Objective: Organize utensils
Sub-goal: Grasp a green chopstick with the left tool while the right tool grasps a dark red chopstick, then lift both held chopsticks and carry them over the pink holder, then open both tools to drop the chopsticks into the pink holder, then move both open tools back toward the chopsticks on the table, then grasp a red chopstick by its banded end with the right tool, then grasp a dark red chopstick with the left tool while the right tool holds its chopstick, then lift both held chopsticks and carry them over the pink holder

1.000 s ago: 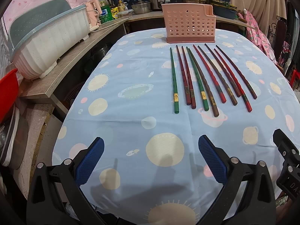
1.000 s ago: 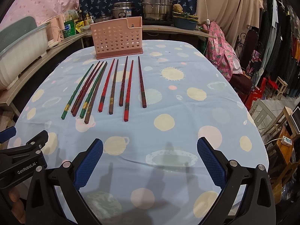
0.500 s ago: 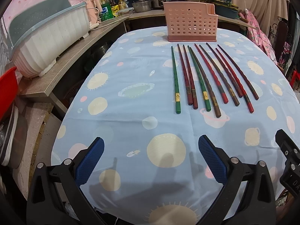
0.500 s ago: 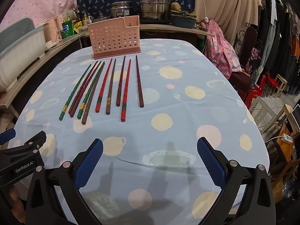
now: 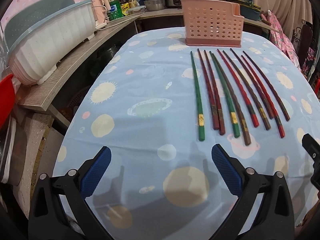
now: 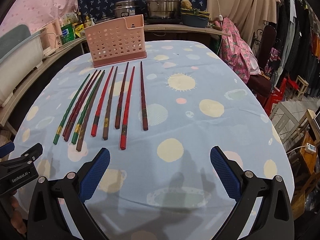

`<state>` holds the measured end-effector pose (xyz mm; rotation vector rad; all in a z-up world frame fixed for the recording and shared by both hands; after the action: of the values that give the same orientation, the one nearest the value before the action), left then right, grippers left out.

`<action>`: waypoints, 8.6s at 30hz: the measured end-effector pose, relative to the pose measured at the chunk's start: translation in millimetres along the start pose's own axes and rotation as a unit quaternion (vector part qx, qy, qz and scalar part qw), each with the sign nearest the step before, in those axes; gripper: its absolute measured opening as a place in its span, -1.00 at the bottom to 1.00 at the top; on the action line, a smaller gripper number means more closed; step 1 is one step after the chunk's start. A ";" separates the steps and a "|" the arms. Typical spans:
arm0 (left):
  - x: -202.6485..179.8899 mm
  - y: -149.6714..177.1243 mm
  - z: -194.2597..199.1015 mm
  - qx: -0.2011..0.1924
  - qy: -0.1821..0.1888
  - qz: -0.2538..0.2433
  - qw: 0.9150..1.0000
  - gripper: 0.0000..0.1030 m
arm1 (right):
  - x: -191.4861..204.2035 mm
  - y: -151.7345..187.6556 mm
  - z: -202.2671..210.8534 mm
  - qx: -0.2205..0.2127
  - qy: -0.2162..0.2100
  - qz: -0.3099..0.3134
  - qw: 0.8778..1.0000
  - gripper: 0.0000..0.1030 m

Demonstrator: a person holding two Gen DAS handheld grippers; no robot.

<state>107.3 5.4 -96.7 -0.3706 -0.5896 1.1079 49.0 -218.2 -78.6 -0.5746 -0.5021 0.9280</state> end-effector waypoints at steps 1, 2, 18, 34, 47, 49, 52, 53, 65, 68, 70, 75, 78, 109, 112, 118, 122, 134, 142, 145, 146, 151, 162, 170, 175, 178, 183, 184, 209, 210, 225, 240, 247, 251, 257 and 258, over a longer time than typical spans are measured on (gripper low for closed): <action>1.5 -1.5 -4.4 0.003 0.002 0.004 1.000 0.87 | 0.0 -4.4 -4.6 -0.001 0.001 -0.002 1.000 0.86; 2.5 -3.1 -8.4 0.007 0.004 0.007 1.000 0.87 | 0.3 -8.6 -8.7 -0.001 0.000 -0.005 1.000 0.86; 2.3 -27.1 -45.7 0.015 0.030 0.021 0.999 0.86 | 28.6 -35.1 -75.3 0.035 -0.017 0.006 0.999 -0.05; -15.1 -30.8 -52.6 0.011 0.081 0.011 0.997 -0.04 | 16.2 -32.7 -74.7 0.038 -0.023 0.004 0.999 -0.84; -8.4 -41.0 -21.7 -0.005 0.116 0.022 0.993 -0.87 | 3.4 -54.3 -20.2 -0.002 -0.054 -0.014 0.998 -0.87; -1.0 -50.2 -10.4 -0.018 0.117 0.026 0.993 -0.87 | 2.4 -66.5 -7.4 -0.017 -0.059 -0.017 0.998 -0.87; 9.9 -65.5 4.1 -0.034 0.119 0.031 0.992 -0.87 | 2.5 -87.1 10.4 -0.039 -0.070 -0.021 0.997 -0.87; 14.9 -73.1 9.6 -0.041 0.120 0.033 0.991 -0.87 | 3.0 -95.1 15.7 -0.046 -0.075 -0.022 0.996 -0.87; 67.2 -208.5 60.1 -0.137 0.107 0.045 0.984 -0.87 | 37.1 -214.9 46.3 -0.103 -0.138 -0.035 0.984 -0.87; 75.5 -246.8 70.7 -0.159 0.111 0.052 0.980 -0.87 | 52.8 -245.1 52.0 -0.119 -0.153 -0.032 0.981 -0.87; 79.5 -272.5 80.7 -0.176 0.116 0.057 0.976 -0.87 | 63.8 -267.4 58.9 -0.134 -0.167 -0.034 0.976 -0.87; 87.1 -340.9 117.7 -0.250 0.103 0.062 0.961 -0.87 | 90.2 -324.3 71.0 -0.177 -0.197 -0.048 0.963 -0.87; 92.6 -377.7 134.1 -0.289 0.091 0.072 0.950 -0.87 | 106.3 -353.1 69.0 -0.187 -0.224 -0.061 0.955 -0.87; 92.5 -352.6 49.7 -0.246 0.066 0.078 0.964 0.27 | 95.7 -321.9 16.2 -0.161 -0.196 -0.058 0.966 -0.09; 89.9 -318.8 59.4 -0.232 0.063 0.065 0.968 0.33 | 86.0 -292.4 27.6 -0.142 -0.197 -0.049 0.969 -0.05; 79.1 -248.4 59.5 -0.197 0.053 0.045 0.978 0.42 | 63.8 -207.7 28.3 -0.094 -0.165 -0.029 0.981 0.00; 68.1 -192.7 47.2 -0.167 0.042 0.029 0.985 0.42 | 50.9 -149.7 18.4 -0.061 -0.135 -0.016 0.989 0.01; 30.7 -83.9 13.7 -0.104 0.039 0.004 0.994 0.42 | 38.5 -24.9 -13.1 0.012 -0.087 0.038 0.995 0.00; 12.6 -52.2 2.8 -0.084 0.056 0.002 0.995 0.42 | 51.9 5.3 -24.3 0.028 -0.085 0.055 0.994 -0.03; 8.5 -45.8 2.1 -0.081 0.063 0.003 0.995 0.42 | 54.8 9.1 -27.4 0.033 -0.083 0.062 0.994 -0.21; 7.7 -45.2 1.8 -0.080 0.064 0.003 0.995 0.42 | 54.6 10.4 -28.7 0.035 -0.081 0.063 0.994 -0.29; 1.8 -40.8 -2.4 -0.073 0.072 0.001 0.995 0.43 | 53.2 15.3 -35.3 0.047 -0.075 0.064 0.994 -0.70; -6.8 -37.8 -14.2 -0.056 0.088 0.008 0.995 0.47 | 17.7 5.2 -37.1 0.035 -0.045 0.025 0.998 -0.87; -22.6 -45.2 -30.4 -0.046 0.091 0.002 0.995 0.46 | -1.1 2.5 -37.7 0.037 -0.044 0.000 0.998 -0.87; -28.8 -47.0 -38.8 -0.041 0.086 -0.003 0.995 0.46 | -1.4 2.5 -38.3 0.034 -0.047 -0.001 0.998 -0.87; -27.7 -46.4 -44.9 -0.034 0.080 -0.002 0.996 0.45 | -1.7 2.2 -38.7 0.034 -0.049 -0.002 0.998 -0.87; -27.2 -46.4 -49.0 -0.031 0.080 0.000 0.996 0.44 | -1.9 2.0 -38.7 0.033 -0.052 -0.003 0.998 -0.87; -27.7 -46.6 -49.0 -0.031 0.079 -0.001 0.996 0.44 | -2.0 2.0 -39.0 0.033 -0.052 -0.003 0.998 -0.87; -14.3 -41.0 -54.9 -0.014 0.093 0.012 0.996 -0.87 | -1.3 2.0 -37.0 0.036 -0.053 -0.007 0.998 -0.87; -12.6 -40.1 -54.7 -0.012 0.095 0.016 0.995 -0.87 | -1.3 2.4 -36.1 0.036 -0.054 -0.009 0.998 -0.87; 32.6 -66.8 -4.2 -0.047 0.102 0.049 0.993 -0.87 | -2.0 -48.3 4.8 -0.010 -0.079 -0.028 0.996 -0.87; 86.0 -203.3 60.5 -0.154 0.093 0.065 0.982 -0.87 | 16.5 -203.0 57.5 -0.120 -0.135 -0.050 0.982 -0.87; 91.5 -267.2 81.6 -0.192 0.102 0.069 0.974 -0.87 | 39.6 -256.3 69.4 -0.147 -0.162 -0.053 0.974 -0.87; 94.4 -305.0 106.0 -0.228 0.105 0.077 0.965 -0.87 | 56.7 -287.2 82.3 -0.170 -0.185 -0.054 0.966 -0.87; 103.1 -366.1 139.7 -0.293 0.086 0.090 0.948 -0.87 | 89.7 -348.1 104.2 -0.221 -0.219 -0.061 0.948 -0.87; 104.1 -375.1 143.3 -0.301 0.085 0.094 0.945 -0.87 | 96.2 -360.0 107.1 -0.227 -0.228 -0.066 0.944 -0.87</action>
<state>323.9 -54.6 251.9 -1.0613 -0.7445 1.0452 244.2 -281.0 250.5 -0.7318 -1.1805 0.8180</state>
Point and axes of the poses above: each gripper's, at about its wrist camera, not at the fingertips, and z roughly against the way its jaws point, x to its left, y to its underside, the point moved 10 cm from there along -z, roughly the way its jaws point, and after that the axes turned 12 degrees about -z, right-handed, at the moved point
